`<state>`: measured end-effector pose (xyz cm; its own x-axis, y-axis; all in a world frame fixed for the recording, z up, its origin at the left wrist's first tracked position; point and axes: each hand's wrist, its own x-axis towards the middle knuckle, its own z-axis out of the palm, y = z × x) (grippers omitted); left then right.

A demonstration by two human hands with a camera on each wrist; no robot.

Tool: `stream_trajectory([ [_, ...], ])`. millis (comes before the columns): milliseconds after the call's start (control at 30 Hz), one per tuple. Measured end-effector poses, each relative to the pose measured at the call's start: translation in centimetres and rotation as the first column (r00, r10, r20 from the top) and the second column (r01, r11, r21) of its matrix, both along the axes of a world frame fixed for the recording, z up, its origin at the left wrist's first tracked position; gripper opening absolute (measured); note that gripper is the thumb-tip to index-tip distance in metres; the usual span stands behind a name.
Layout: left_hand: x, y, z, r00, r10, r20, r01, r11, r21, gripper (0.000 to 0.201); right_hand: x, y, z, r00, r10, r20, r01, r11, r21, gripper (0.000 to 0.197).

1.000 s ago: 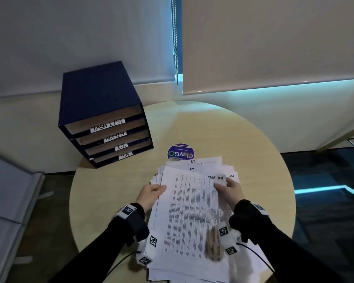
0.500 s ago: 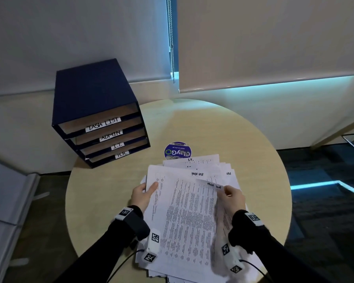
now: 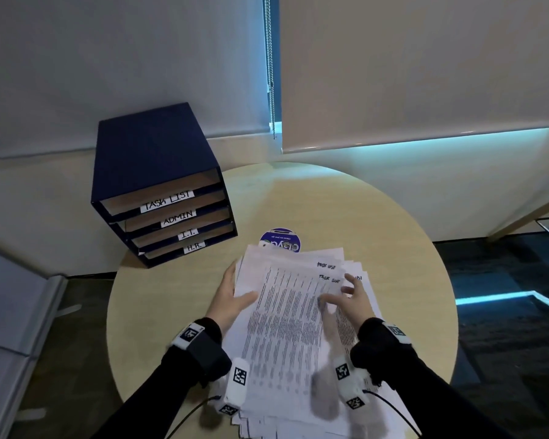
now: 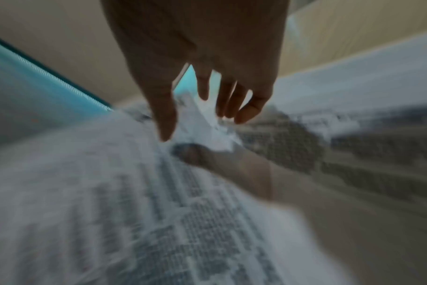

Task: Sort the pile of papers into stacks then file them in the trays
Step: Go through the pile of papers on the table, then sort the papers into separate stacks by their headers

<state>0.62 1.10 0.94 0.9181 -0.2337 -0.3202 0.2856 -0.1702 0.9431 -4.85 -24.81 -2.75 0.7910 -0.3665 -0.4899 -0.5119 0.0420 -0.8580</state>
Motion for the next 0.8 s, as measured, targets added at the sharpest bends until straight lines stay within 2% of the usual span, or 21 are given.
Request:
stream_trajectory([
  [67, 0.6, -0.1, 3.6, 1.0, -0.025, -0.01, 0.023, 0.989, -0.146, 0.061, 0.0, -0.6, 3.0, 0.997, 0.047, 0.055, -0.057, 0.981, 0.186, 0.053],
  [133, 1.3, -0.5, 6.7, 0.998, 0.031, 0.052, -0.022, 0.986, -0.165, 0.045, 0.4, -1.0, 6.3, 0.981, 0.111, 0.156, -0.16, 0.923, 0.351, 0.03],
  [167, 1.4, -0.9, 7.9, 0.991, 0.09, 0.104, -0.072, 0.984, -0.162, 0.042, 0.6, -1.1, 7.8, 0.967, 0.113, 0.227, -0.198, 0.895, 0.399, 0.027],
  [200, 1.2, -1.5, 8.9, 0.976, 0.143, 0.164, -0.118, 0.981, -0.155, 0.043, 0.9, -1.1, 9.3, 0.948, 0.101, 0.302, -0.228, 0.878, 0.42, 0.03],
  [233, 1.0, -2.2, 9.6, 0.957, 0.181, 0.227, -0.156, 0.98, -0.127, 0.053, 1.2, -1.0, 10.4, 0.93, 0.07, 0.361, -0.228, 0.88, 0.417, 0.036],
  [300, -0.2, -3.8, 10.2, 0.91, 0.233, 0.344, -0.254, 0.967, 0.017, 0.073, 1.7, -0.5, 12.1, 0.894, 0.025, 0.447, -0.213, 0.902, 0.376, 0.041],
  [333, -0.9, -4.5, 10.2, 0.889, 0.25, 0.383, -0.295, 0.954, 0.062, 0.075, 1.8, -0.1, 12.4, 0.888, 0.025, 0.46, -0.208, 0.913, 0.352, 0.041],
  [433, -2.3, -5.4, 8.5, 0.83, 0.283, 0.48, -0.324, 0.946, 0.002, 0.059, 1.4, 1.0, 11.8, 0.897, 0.021, 0.441, -0.167, 0.941, 0.295, 0.059],
  [533, -2.6, -5.1, 6.2, 0.835, 0.28, 0.474, -0.308, 0.951, -0.019, 0.052, 0.9, 1.4, 10.9, 0.899, -0.065, 0.433, -0.073, 0.953, 0.295, 0.051],
  [633, -2.0, -4.8, 4.8, 0.882, 0.327, 0.341, -0.324, 0.944, -0.066, 0.053, 1.5, 1.8, 10.2, 0.893, -0.178, 0.414, 0.044, 0.949, 0.313, 0.045],
  [733, -1.1, -4.6, 4.1, 0.903, 0.373, 0.213, -0.357, 0.928, -0.108, 0.048, 2.2, 2.8, 9.8, 0.908, -0.182, 0.376, 0.08, 0.959, 0.273, 0.05],
  [800, -0.6, -4.6, 3.3, 0.911, 0.389, 0.138, -0.371, 0.918, -0.139, 0.043, 2.3, 3.5, 9.0, 0.927, -0.157, 0.34, 0.075, 0.967, 0.244, 0.045],
])
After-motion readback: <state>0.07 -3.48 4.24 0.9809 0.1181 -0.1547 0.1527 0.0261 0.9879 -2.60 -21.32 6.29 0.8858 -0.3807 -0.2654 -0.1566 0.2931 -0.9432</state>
